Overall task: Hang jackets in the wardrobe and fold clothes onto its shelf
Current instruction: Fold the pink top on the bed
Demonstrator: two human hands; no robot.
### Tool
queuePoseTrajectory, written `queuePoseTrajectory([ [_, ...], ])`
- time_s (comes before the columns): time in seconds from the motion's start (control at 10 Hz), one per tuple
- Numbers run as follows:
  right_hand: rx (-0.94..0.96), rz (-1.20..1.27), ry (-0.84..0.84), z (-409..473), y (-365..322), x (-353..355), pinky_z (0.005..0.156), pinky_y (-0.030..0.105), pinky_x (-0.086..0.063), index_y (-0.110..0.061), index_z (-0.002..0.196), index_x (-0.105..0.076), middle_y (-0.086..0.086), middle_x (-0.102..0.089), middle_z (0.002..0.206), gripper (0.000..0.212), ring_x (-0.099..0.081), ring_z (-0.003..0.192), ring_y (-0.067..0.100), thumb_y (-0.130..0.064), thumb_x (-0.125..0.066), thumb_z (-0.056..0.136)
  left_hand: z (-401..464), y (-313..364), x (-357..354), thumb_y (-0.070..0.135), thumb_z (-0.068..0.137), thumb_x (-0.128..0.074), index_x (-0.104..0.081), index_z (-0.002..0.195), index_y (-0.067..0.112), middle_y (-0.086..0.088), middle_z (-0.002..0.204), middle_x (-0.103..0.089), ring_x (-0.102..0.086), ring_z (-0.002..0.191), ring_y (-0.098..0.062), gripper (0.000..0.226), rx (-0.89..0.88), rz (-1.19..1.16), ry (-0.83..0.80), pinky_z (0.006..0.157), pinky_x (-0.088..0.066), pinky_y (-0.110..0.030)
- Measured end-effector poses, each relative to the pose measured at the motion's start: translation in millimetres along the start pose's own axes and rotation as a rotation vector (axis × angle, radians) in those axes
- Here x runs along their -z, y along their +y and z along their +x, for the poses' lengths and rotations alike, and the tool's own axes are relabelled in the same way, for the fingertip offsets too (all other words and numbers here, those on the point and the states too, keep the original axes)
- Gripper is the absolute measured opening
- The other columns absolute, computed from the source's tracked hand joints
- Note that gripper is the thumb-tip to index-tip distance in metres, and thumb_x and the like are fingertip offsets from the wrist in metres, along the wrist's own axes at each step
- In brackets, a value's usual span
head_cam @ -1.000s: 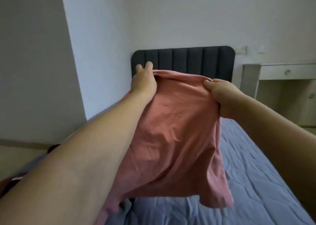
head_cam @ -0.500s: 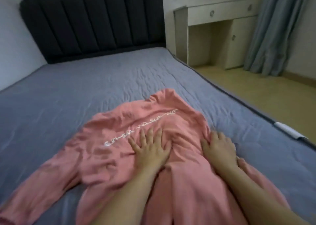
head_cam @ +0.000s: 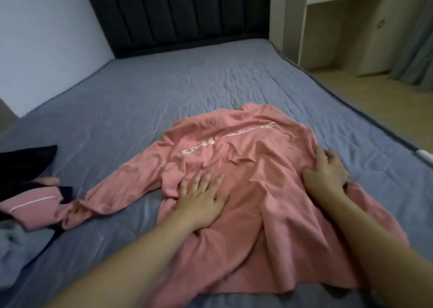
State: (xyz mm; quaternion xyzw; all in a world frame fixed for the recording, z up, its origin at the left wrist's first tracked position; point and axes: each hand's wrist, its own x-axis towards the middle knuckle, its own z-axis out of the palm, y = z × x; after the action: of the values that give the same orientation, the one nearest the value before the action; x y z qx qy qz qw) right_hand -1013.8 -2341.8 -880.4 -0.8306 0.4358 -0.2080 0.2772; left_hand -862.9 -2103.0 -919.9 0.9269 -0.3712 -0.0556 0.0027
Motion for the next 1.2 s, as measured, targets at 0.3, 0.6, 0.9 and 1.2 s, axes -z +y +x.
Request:
queuePoseTrajectory([
  [0.3, 0.701, -0.113, -0.364, -83.1, -160.2, -68.3, 0.103, 0.033, -0.029, -0.015, 0.136, -0.048, 0.008, -0.043, 0.140, 0.051, -0.041, 0.128, 0.030, -0.026, -0.056, 0.087, -101.4, -176.4, 48.0, 0.046, 0.083, -0.052, -0.024, 0.150, 0.018, -0.013, 0.154, -0.029, -0.022, 0.142, -0.035, 0.078, 0.506, 0.147, 0.166, 0.118, -0.008, -0.050],
  [0.6, 0.693, -0.641, -0.384, -125.9, -274.3, -187.7, 0.105, 0.056, -0.027, -0.030, 0.137, -0.037, 0.010, -0.037, 0.145, 0.066, -0.036, 0.132, 0.036, -0.058, -0.055, 0.080, -126.8, -241.7, 94.6, 0.050, 0.080, -0.046, -0.066, 0.093, 0.022, 0.005, 0.080, -0.074, -0.070, 0.080, -0.016, 0.037, 0.305, -0.825, 0.242, 0.078, -0.054, -0.037],
  [0.9, 0.661, -0.473, -0.377, -133.5, -402.8, -160.6, 0.071, 0.032, -0.046, -0.018, 0.081, -0.051, 0.012, -0.065, 0.100, 0.005, -0.063, 0.095, 0.034, -0.014, -0.052, 0.084, -130.9, -300.6, 111.7, 0.012, 0.088, -0.050, -0.052, 0.079, 0.010, -0.001, 0.080, -0.056, -0.058, 0.090, -0.030, 0.010, 0.552, -0.938, 0.528, 0.062, -0.032, -0.031],
  [1.2, 0.338, 0.345, -0.529, -199.9, -560.3, -78.3, 0.044, 0.017, -0.049, -0.017, 0.070, -0.050, 0.000, -0.052, 0.069, 0.030, -0.056, 0.049, 0.009, -0.008, -0.037, 0.096, -151.3, -311.9, 151.2, 0.032, 0.078, -0.066, -0.022, 0.145, 0.030, -0.002, 0.137, -0.040, -0.055, 0.107, -0.018, 0.081, 0.445, -1.506, 0.486, 0.079, -0.048, -0.026],
])
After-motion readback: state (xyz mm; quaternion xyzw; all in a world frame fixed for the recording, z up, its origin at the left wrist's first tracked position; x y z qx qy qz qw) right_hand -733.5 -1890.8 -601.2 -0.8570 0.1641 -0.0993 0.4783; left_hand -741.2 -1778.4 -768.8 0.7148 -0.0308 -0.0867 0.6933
